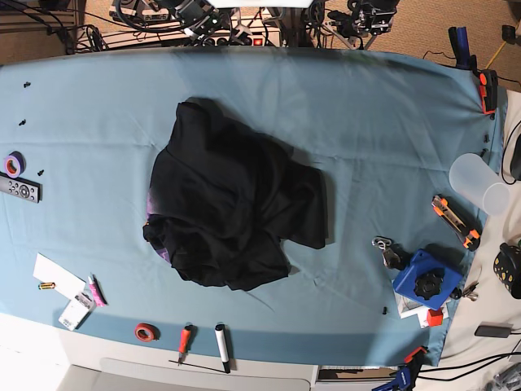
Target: Layout the t-shirt on the table in an organized manner, then fold the t-shirt properly
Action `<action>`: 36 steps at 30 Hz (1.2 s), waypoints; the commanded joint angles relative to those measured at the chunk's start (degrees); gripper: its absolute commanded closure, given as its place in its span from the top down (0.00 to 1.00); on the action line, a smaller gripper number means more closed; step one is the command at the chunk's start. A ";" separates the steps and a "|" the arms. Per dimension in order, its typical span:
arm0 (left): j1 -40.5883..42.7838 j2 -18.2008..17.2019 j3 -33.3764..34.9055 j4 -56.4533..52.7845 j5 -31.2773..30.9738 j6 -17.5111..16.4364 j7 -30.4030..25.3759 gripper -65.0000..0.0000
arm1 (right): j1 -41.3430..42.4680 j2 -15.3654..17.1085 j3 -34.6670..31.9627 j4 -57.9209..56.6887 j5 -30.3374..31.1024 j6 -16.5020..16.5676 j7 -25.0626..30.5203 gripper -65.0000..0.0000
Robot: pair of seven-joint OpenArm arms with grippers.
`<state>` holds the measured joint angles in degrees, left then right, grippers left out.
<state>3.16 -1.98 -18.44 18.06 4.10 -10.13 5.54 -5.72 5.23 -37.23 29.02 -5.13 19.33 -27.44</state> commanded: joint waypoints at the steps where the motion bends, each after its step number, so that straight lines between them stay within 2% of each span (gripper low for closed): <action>1: 0.02 -0.28 -0.07 0.33 0.22 -0.42 0.00 0.00 | 0.02 0.04 0.15 0.42 -0.07 0.35 -0.48 0.00; 4: 0.02 -0.59 -0.07 0.33 0.22 -0.50 0.02 0.00 | 0.02 0.17 0.15 0.42 -0.07 0.35 -0.66 0.00; 9: 0.02 -1.09 -0.07 0.33 0.22 -4.26 0.02 0.00 | 0.00 0.31 0.15 0.42 -0.07 0.35 -1.05 0.00; 14: 0.17 -1.09 -0.07 0.33 0.22 -5.01 0.04 0.00 | -0.02 0.35 0.15 0.39 -0.07 0.35 -1.70 0.00; 17: 1.11 -2.05 -0.07 0.33 0.22 -5.01 0.00 0.00 | -0.20 1.44 0.15 0.39 -0.07 0.35 -3.23 0.00; 21: 4.09 -4.96 -0.07 2.27 0.20 -5.05 -0.02 0.00 | -0.83 5.38 0.15 0.63 0.00 0.35 -2.84 0.00; 26: 10.80 -9.11 -0.07 10.36 -1.22 -6.91 0.00 0.00 | -4.15 12.26 0.15 6.14 1.97 0.33 -2.73 0.00; 31: 19.67 -11.34 -0.09 22.12 -9.90 -6.93 2.91 0.00 | -11.04 20.37 0.15 19.71 4.09 0.31 -3.74 0.00; 36: 29.86 -11.82 -0.09 38.16 -18.45 -6.91 10.97 0.00 | -18.64 26.67 0.22 35.39 4.70 -0.39 -10.29 0.00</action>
<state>32.60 -13.32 -18.39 56.23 -14.48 -16.56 16.95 -24.14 31.31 -37.15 64.16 -0.62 18.79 -38.04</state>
